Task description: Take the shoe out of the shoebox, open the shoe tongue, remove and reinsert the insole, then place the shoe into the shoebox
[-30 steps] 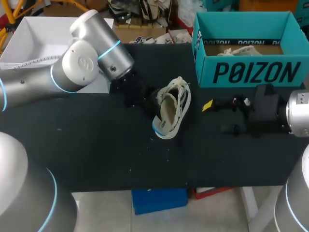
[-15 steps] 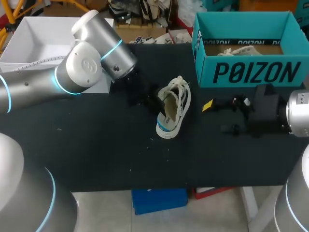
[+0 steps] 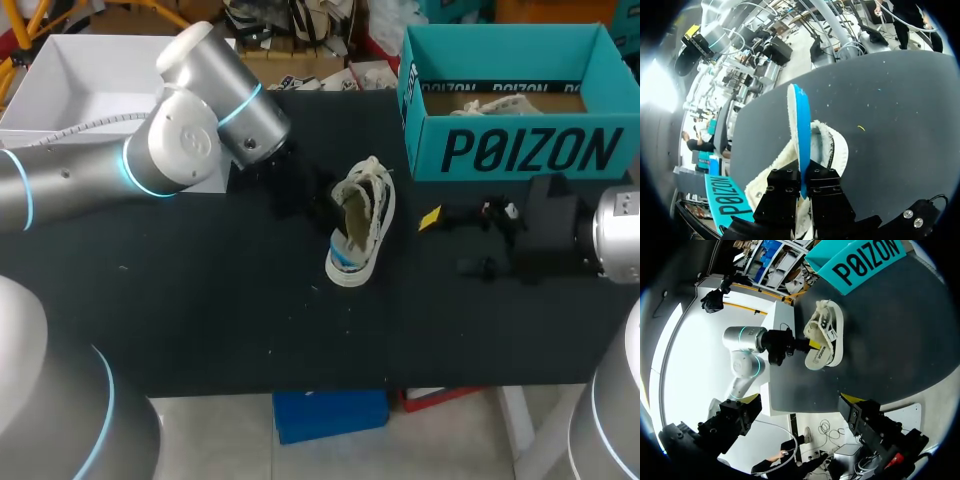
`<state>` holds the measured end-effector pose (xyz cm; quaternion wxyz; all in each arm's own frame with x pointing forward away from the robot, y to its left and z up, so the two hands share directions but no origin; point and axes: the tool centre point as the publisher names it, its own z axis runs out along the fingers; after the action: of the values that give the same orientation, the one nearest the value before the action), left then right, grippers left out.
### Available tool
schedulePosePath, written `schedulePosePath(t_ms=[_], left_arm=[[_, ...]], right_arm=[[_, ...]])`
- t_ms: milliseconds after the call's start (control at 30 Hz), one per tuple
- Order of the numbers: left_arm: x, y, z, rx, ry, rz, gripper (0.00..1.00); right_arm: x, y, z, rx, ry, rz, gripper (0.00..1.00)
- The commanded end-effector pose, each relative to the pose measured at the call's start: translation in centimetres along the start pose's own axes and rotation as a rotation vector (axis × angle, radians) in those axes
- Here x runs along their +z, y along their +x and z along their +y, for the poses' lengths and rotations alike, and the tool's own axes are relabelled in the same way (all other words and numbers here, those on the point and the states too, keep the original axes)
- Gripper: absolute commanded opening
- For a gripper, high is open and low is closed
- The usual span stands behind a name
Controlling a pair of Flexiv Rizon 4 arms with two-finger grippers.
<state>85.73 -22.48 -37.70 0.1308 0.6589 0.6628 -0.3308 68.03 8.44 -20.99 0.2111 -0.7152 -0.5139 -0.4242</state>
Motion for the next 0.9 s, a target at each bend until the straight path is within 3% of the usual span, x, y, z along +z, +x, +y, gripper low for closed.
schedulePosePath(t_ms=[33, 333, 633, 900], left_arm=[[0.5, -0.3, 0.9, 0.003, -0.018, 0.000, 0.00], [0.8, -1.1, 1.5, 0.007, -0.034, 0.010, 0.00], [-0.6, -1.2, -0.5, 0.060, -0.045, -0.002, 0.00], [-2.0, -1.4, -1.7, 0.158, -0.154, -0.041, 0.00]], right_arm=[[-0.3, 0.0, -0.1, 0.000, 0.001, 0.002, 1.00], [-0.3, 0.0, -0.1, 0.000, 0.001, 0.002, 1.00], [-0.3, 0.0, -0.1, 0.000, 0.001, 0.002, 1.00], [-0.3, 0.0, -0.1, 0.000, 0.001, 0.002, 1.00]])
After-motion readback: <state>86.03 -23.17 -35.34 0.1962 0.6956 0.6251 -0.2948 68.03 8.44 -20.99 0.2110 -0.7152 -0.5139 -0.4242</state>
